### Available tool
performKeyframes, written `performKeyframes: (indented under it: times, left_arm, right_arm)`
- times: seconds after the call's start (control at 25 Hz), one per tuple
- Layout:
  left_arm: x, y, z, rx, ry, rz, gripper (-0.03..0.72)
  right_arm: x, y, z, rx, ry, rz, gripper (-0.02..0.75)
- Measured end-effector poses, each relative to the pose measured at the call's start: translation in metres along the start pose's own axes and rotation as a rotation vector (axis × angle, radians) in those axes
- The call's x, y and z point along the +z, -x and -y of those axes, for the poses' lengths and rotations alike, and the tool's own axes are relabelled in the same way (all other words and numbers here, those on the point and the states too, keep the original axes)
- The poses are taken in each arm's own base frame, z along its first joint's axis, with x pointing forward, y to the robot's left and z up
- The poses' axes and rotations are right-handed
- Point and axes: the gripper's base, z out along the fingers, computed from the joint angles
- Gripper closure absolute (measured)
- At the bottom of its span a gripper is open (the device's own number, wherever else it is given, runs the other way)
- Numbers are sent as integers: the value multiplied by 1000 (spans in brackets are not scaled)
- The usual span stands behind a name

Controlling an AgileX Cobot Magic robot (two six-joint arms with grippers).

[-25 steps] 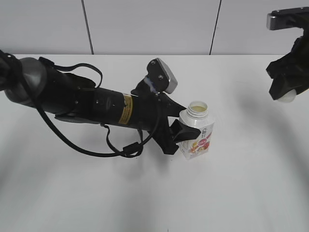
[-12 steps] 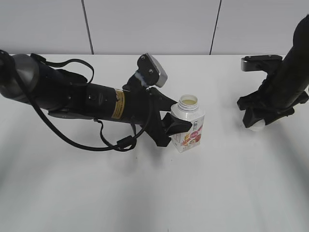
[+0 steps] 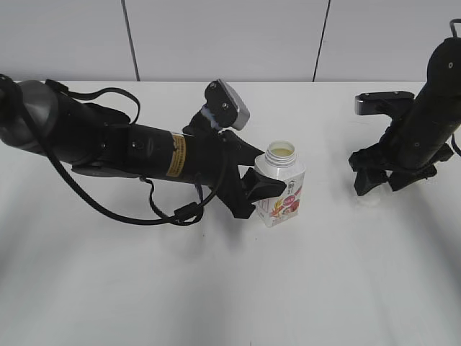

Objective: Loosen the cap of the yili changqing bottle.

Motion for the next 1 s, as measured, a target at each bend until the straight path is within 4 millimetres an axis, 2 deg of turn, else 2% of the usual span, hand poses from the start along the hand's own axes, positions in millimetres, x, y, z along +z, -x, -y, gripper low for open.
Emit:
performKeyframes:
  times: [0.08,0.16,0.36,0.6,0.84,1.0]
  left_arm:
    - [0,0,0,0,0,0,252]
    - [0,0,0,0,1,-1,247]
    - [0,-12,-6,3,60,-89,122]
    - [-5,-13,-8,10,76,-108,104]
    - [-25,-17,-3,17,97,-145,104]
    - [-46,-23,-13,8,197,-216,104]
  right_arm:
    - [0,0,0,0,0,1,184]
    - [0,0,0,0,0,1,162]
    - [0,-1,0,0,2,-11,156]
    - [-1,-6,-1,-1,14,-64,155]
    - [-17,-5,-3,-6,15,-39,153]
    - [-29,-4,-4,-12,11,-7,153]
